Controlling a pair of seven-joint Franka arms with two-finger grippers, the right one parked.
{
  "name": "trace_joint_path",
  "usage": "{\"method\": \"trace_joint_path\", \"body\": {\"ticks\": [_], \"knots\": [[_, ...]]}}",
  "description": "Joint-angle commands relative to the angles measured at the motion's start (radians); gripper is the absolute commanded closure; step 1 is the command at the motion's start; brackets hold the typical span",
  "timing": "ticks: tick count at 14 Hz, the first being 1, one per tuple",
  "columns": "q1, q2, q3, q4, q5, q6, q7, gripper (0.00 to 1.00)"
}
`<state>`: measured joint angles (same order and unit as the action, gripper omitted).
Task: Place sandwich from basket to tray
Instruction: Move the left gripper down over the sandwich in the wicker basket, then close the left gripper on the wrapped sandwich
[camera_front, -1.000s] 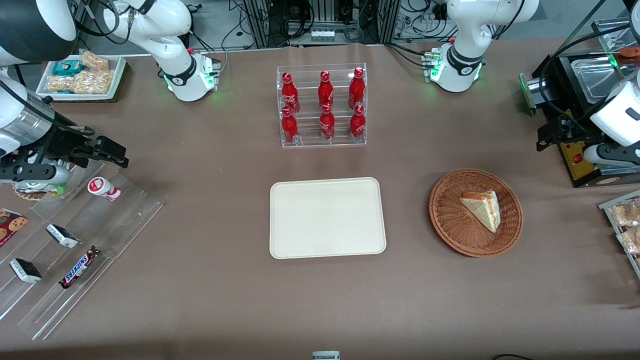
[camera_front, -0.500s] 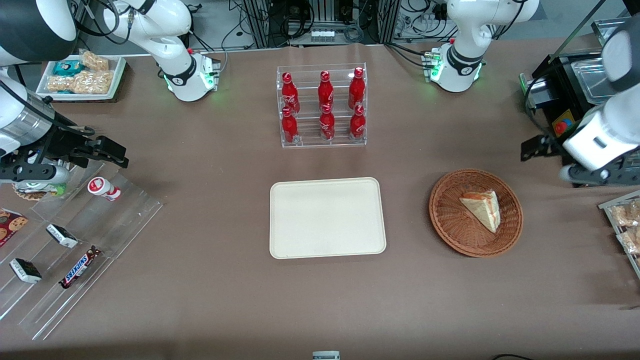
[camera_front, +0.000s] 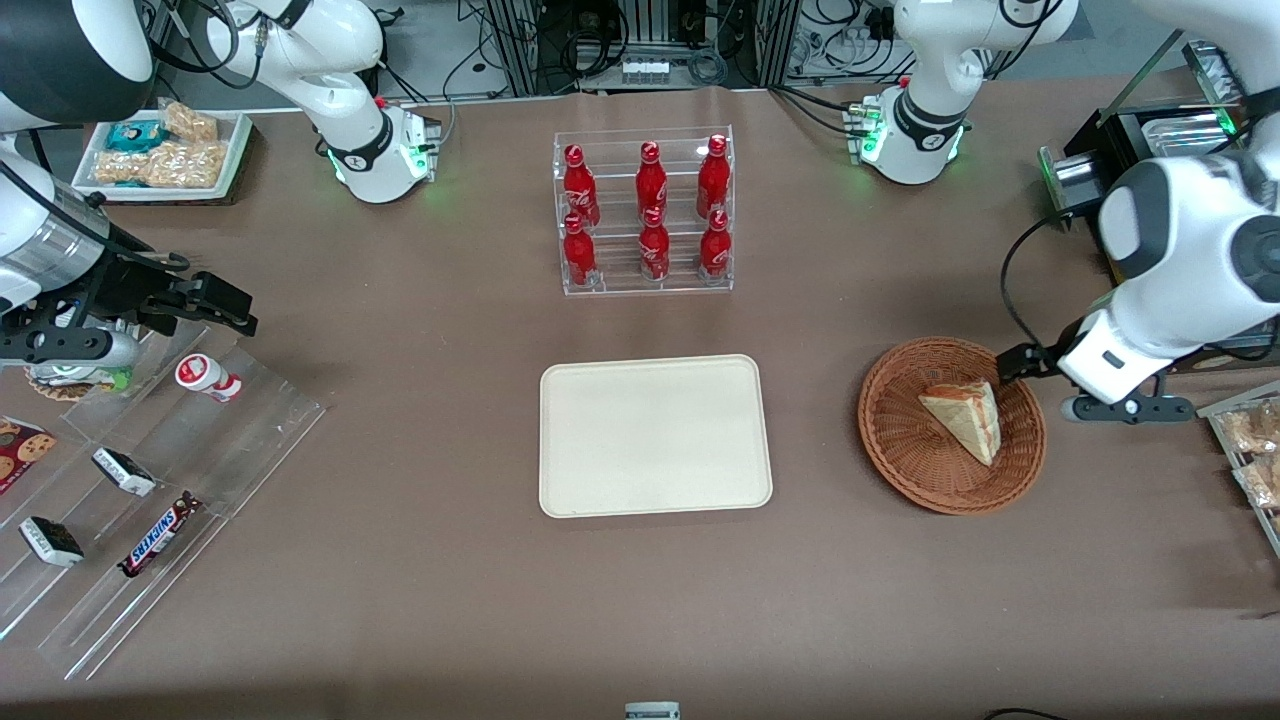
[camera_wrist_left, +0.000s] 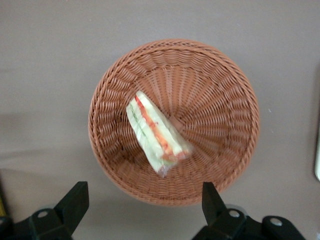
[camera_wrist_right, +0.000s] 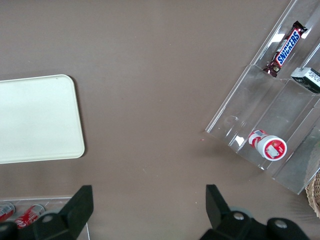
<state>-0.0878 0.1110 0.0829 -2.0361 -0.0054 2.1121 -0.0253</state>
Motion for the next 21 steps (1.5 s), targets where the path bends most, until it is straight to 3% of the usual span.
{"method": "trace_joint_path", "body": {"ticks": [1, 7, 14, 15, 17, 18, 21], "knots": [[-0.003, -0.031, 0.000, -0.137, 0.018, 0.147, -0.222, 0.00], [-0.007, 0.038, -0.002, -0.174, 0.004, 0.291, -0.770, 0.00], [-0.015, 0.174, -0.006, -0.164, -0.005, 0.379, -0.792, 0.02], [-0.015, 0.176, -0.006, -0.164, -0.007, 0.376, -0.797, 0.26], [-0.015, 0.167, -0.006, -0.162, -0.021, 0.350, -0.789, 0.83], [-0.016, 0.162, -0.006, -0.153, -0.021, 0.323, -0.785, 0.93], [-0.035, 0.151, -0.020, -0.070, -0.021, 0.157, -0.780, 1.00]]}}
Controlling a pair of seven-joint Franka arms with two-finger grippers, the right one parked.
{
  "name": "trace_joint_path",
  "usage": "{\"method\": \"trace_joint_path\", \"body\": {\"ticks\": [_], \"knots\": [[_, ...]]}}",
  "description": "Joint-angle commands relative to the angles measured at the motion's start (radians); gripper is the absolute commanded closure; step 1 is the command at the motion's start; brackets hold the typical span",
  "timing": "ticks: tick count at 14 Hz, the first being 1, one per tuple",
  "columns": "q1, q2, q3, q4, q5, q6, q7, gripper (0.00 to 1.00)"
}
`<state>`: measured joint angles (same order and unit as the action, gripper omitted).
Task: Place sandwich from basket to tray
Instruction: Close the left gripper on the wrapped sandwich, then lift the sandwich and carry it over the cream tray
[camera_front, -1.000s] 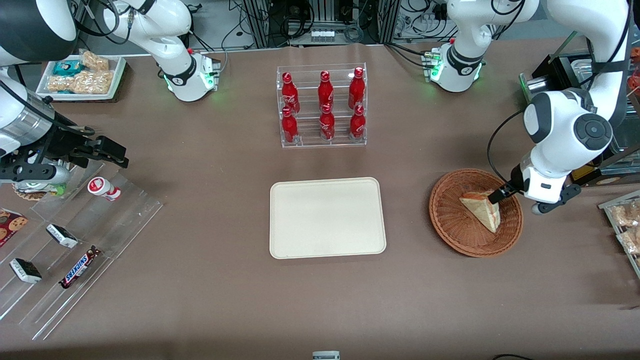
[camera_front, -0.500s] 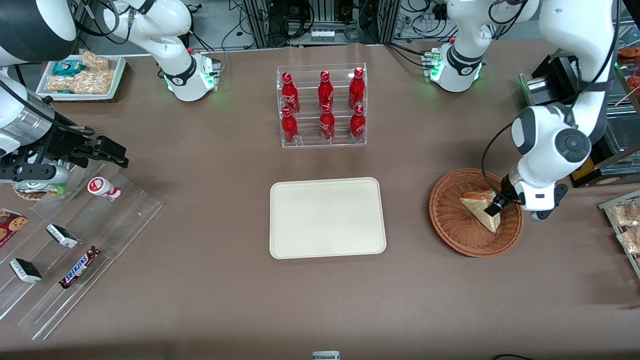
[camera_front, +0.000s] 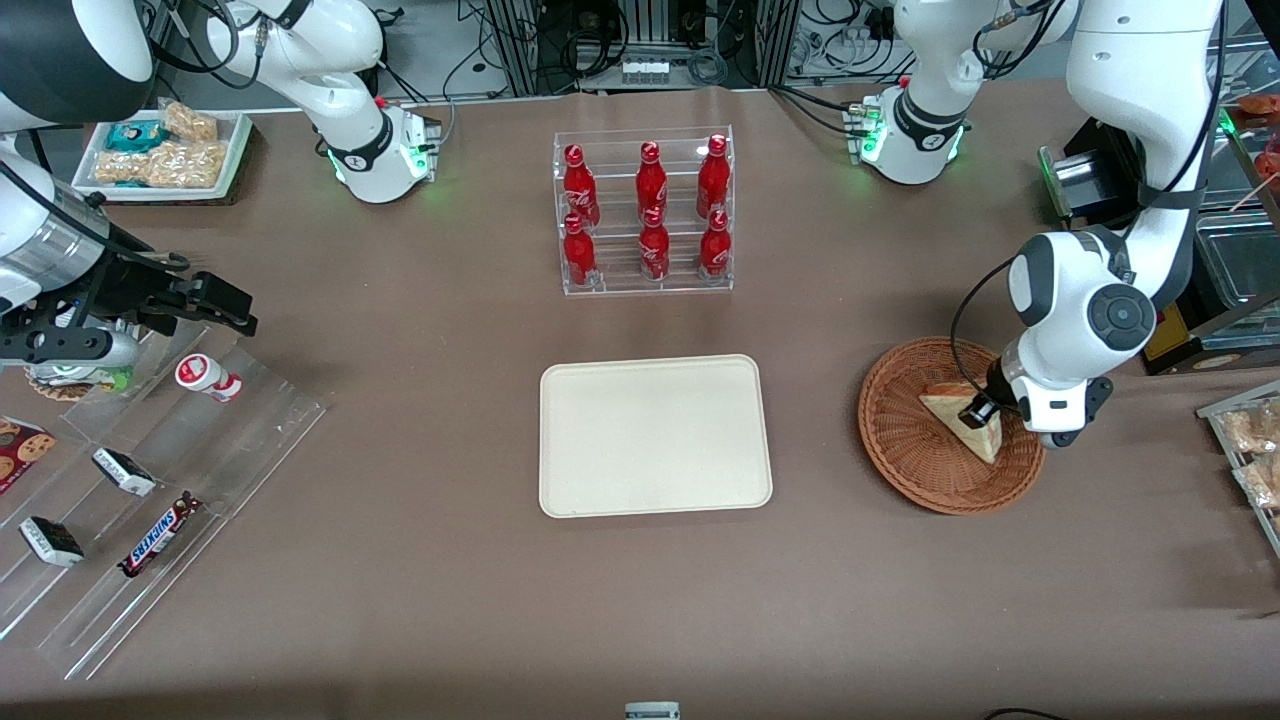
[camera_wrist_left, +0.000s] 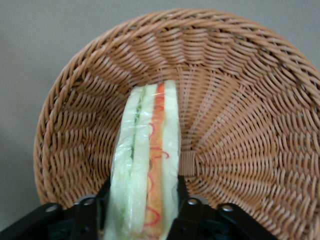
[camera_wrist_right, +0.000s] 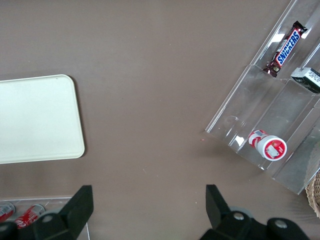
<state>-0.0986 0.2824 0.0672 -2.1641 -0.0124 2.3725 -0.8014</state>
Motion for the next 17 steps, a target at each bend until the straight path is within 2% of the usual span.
{"method": "trace_joint_path", "body": {"ticks": [1, 3, 5, 9, 10, 12, 13, 17], "knots": [[-0.026, -0.023, -0.012, 0.104, -0.014, -0.161, -0.005, 1.00], [-0.026, -0.013, -0.038, 0.212, -0.017, -0.252, -0.005, 1.00], [-0.026, 0.020, -0.095, 0.294, -0.024, -0.266, -0.007, 0.98], [-0.026, 0.170, -0.277, 0.476, -0.014, -0.265, -0.002, 0.94], [-0.027, 0.204, -0.320, 0.504, 0.005, -0.262, 0.008, 0.93], [-0.137, 0.271, -0.357, 0.553, 0.176, -0.234, 0.057, 0.93], [-0.182, 0.297, -0.357, 0.578, 0.207, -0.222, 0.047, 0.93], [-0.315, 0.391, -0.351, 0.632, 0.219, -0.109, -0.005, 0.93]]}}
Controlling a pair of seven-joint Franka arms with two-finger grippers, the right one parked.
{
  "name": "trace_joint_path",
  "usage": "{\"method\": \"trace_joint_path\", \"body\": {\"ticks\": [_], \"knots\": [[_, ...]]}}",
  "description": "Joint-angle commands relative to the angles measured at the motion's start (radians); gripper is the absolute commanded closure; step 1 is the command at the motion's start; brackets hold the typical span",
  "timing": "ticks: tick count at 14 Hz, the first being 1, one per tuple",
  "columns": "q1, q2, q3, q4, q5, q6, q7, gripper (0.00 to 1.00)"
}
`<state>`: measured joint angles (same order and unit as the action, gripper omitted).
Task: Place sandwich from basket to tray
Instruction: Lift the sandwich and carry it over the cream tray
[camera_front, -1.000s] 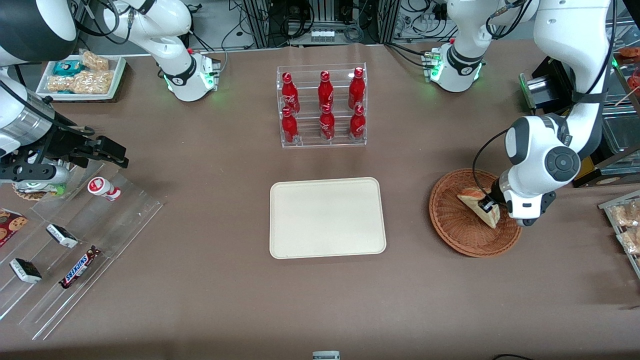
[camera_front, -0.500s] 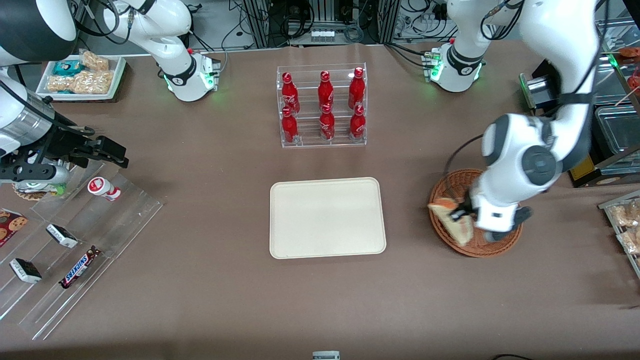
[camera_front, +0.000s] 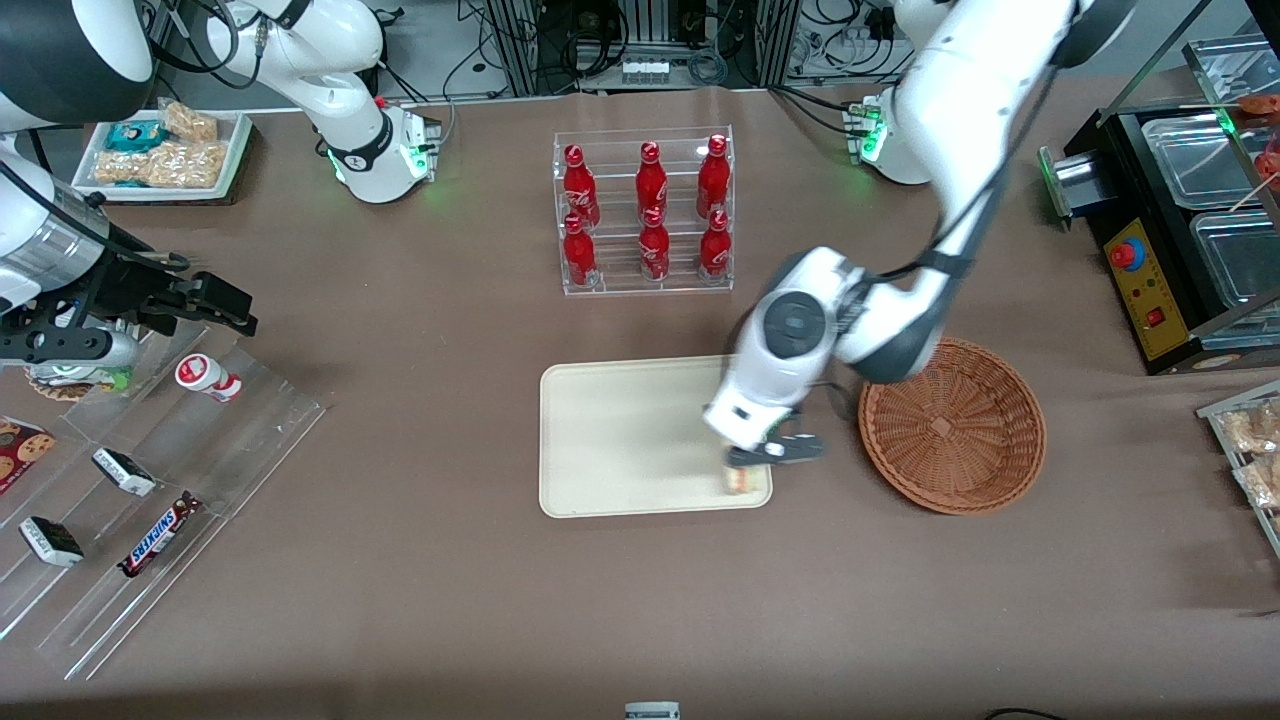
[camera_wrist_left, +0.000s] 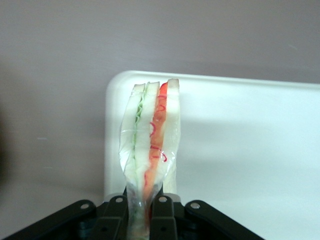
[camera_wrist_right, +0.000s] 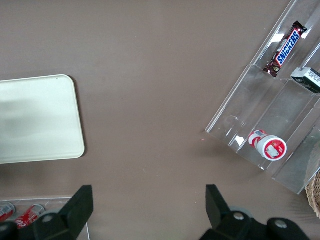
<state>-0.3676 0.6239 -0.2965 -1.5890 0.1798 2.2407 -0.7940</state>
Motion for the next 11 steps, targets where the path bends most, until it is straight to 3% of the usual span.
{"method": "trace_joint_path", "body": {"ticks": [1, 6, 7, 8, 10, 11], "knots": [[-0.068, 0.060, 0.011, 0.057, 0.026, 0.051, -0.016, 0.93], [-0.117, 0.112, 0.011, 0.057, 0.024, 0.131, -0.047, 0.90], [-0.117, 0.125, 0.011, 0.057, 0.026, 0.135, -0.057, 0.88], [-0.117, 0.129, 0.011, 0.057, 0.027, 0.143, -0.059, 0.79], [-0.117, 0.122, 0.011, 0.055, 0.030, 0.142, -0.071, 0.00], [-0.117, 0.108, 0.013, 0.057, 0.032, 0.132, -0.067, 0.00]]}}
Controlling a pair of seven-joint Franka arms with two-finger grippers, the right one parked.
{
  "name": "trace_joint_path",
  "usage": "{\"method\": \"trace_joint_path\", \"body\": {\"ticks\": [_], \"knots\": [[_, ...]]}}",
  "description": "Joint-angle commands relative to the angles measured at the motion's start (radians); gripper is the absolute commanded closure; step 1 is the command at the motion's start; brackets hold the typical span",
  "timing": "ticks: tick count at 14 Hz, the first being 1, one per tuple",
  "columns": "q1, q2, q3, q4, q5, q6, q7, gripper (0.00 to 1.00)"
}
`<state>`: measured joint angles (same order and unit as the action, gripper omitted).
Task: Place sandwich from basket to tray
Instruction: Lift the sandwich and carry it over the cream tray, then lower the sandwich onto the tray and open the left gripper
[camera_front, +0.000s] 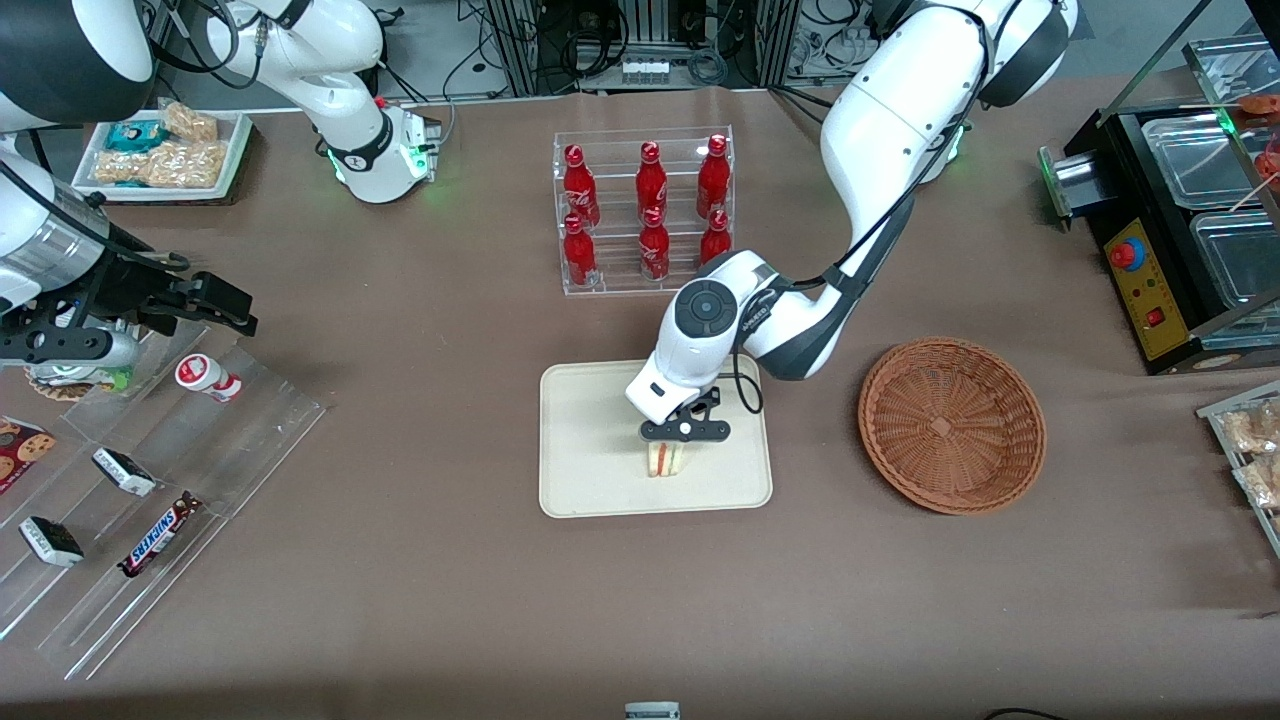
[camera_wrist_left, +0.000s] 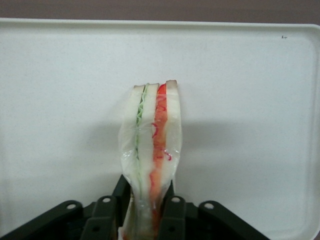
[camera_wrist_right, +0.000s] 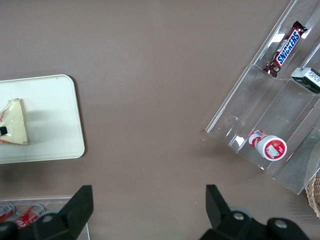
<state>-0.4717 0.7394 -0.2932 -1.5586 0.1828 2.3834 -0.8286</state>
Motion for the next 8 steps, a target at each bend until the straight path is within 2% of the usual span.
{"method": "trace_joint_path", "body": {"ticks": [1, 4, 8], "knots": [[-0.005, -0.033, 0.009, 0.025, 0.029, -0.022, -0.029, 0.00], [0.007, -0.158, 0.017, 0.026, 0.029, -0.131, -0.015, 0.00], [0.012, -0.317, 0.072, 0.028, 0.027, -0.304, -0.014, 0.00]]}}
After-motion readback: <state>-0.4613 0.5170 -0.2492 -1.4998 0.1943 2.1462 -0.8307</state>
